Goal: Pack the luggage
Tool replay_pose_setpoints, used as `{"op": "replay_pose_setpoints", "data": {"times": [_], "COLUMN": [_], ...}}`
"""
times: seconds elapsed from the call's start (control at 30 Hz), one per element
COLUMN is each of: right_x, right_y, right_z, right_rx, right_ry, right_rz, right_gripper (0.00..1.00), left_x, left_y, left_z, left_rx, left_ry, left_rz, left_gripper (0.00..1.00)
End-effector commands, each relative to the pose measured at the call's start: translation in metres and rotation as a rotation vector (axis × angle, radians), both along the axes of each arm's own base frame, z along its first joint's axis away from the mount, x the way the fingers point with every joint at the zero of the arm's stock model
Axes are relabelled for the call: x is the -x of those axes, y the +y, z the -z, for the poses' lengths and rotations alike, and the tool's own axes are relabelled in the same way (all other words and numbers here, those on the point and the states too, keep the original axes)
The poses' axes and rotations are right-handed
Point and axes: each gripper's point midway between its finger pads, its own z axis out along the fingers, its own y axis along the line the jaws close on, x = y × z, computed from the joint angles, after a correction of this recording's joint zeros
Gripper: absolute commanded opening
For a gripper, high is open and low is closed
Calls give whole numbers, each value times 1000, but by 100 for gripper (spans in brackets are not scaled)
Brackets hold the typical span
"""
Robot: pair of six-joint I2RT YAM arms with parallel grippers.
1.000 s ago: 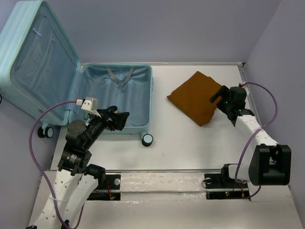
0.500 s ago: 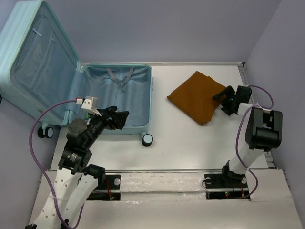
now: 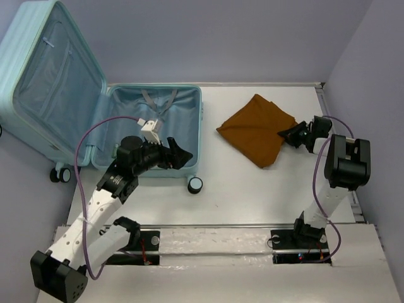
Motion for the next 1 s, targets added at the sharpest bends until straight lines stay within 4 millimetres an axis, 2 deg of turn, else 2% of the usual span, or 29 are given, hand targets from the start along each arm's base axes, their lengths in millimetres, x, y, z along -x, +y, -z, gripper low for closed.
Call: {"op": "replay_pose_setpoints", "data": {"times": [0.0, 0.03, 0.07, 0.1, 0.13, 0.17, 0.2, 0.23, 0.27, 0.3, 0.33, 0.37, 0.4, 0.43, 0.47, 0.5, 0.53, 0.57, 0.6, 0.63, 0.67, 0.7, 0.73, 0.87, 0.9, 0.93, 0.97], "right_x": [59, 70, 77, 86, 101, 106, 110, 116, 122, 124, 127, 132, 135, 135, 136, 136, 136, 140, 140, 139, 140, 142, 137, 136, 135, 136, 135], "right_y": [-18, -20, -22, -19, -14, -12, -11, -10, -11, -12, -13, -20, -21, -22, -31, -33, -35, -31, -28, -26, -23, -21, -25, -18, -18, -18, -17], "right_z": [-4, -5, -20, -20, -9, -11, -12, -15, -15, -25, -27, -28, -32, -36, -44, -47, -50, -46, -46, -46, -45, -41, -45, -41, -41, -40, -40], "right_rx": [155, 199, 228, 230, 221, 222, 230, 242, 264, 286, 302, 332, 351, 365, 385, 386, 388, 367, 355, 343, 324, 318, 320, 286, 284, 283, 278], "right_ry": [45, 43, 2, -1, 22, 11, 5, -8, 1, -25, -28, -16, -19, -25, -34, -43, -50, -30, -31, -37, -35, -29, -51, -63, -64, -63, -67], "right_rz": [41, 44, 64, 63, 59, 52, 47, 45, 40, 46, 48, 61, 63, 61, 72, 72, 75, 59, 50, 47, 35, 31, 39, 16, 15, 14, 13], "right_gripper": [7, 7, 7, 7, 7, 7, 7, 7, 7, 7, 7, 7, 7, 7, 7, 7, 7, 7, 7, 7, 7, 7, 7, 7, 7, 7, 7], "left_x": [6, 15, 13, 16, 16, 20, 15, -3, -4, -14, -26, -34, -42, -51, -65, -72, -98, -104, -118, -131, -135, -148, -154, -162, -162, -167, -164], "left_y": [-44, -64, -81, -93, -105, -119, -127, -141, -153, -166, -180, -196, -204, -212, -227, -231, -241, -242, -245, -256, -255, -253, -262, -271, -269, -265, -265], "left_z": [-56, -71, -61, -59, -58, -71, -67, -68, -67, -31, -48, -8, 4, 14, -3, 13, 28, 40, 75, 63, 72, 102, 94, 131, 153, 162, 173], "left_rx": [57, 60, 32, 14, -10, -36, -70, -112, -152, -252, -251, -353, -390, -430, -422, -471, -531, -568, -610, -574, -594, -621, -578, -502, -514, -520, -517], "left_ry": [-101, -123, -87, -77, -69, -94, -80, -78, -86, -11, -37, 27, 44, 54, 18, 48, 38, 67, 119, 100, 125, 174, 172, 244, 288, 305, 333], "left_rz": [118, 169, 201, 222, 238, 248, 239, 199, 214, 221, 218, 250, 255, 257, 253, 258, 207, 210, 213, 218, 226, 226, 247, 339, 350, 340, 360], "left_gripper": [99, 99, 99, 99, 99, 99, 99, 99, 99, 99, 99, 99, 99, 99, 99, 99, 99, 99, 99, 99, 99, 99, 99, 99, 99, 99, 99]}}
